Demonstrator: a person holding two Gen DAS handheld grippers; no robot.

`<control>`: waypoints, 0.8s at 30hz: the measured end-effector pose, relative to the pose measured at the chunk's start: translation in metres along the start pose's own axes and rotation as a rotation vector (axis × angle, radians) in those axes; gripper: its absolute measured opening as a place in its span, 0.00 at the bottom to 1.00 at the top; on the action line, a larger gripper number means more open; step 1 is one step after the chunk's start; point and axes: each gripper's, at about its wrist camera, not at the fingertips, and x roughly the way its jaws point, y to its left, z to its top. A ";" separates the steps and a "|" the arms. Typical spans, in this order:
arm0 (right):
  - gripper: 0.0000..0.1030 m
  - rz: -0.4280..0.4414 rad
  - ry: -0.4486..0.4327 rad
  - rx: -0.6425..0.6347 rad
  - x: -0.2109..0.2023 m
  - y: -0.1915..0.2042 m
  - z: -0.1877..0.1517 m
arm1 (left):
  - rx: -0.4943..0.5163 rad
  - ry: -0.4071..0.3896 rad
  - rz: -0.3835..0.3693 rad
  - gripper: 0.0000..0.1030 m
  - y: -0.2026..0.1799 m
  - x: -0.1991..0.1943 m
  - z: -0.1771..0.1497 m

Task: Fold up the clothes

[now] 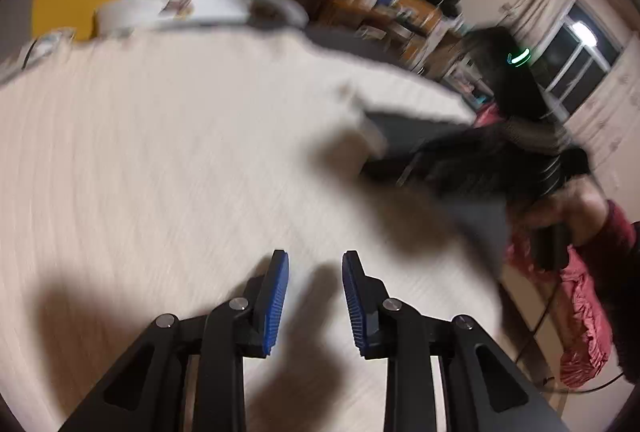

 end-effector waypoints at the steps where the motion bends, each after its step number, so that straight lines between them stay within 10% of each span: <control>1: 0.16 0.007 -0.018 0.028 0.002 -0.002 -0.004 | 0.011 -0.014 0.001 0.26 -0.001 -0.003 -0.003; 24: 0.19 -0.050 -0.262 0.211 -0.028 -0.004 0.054 | -0.176 -0.111 0.054 0.26 0.072 -0.026 0.009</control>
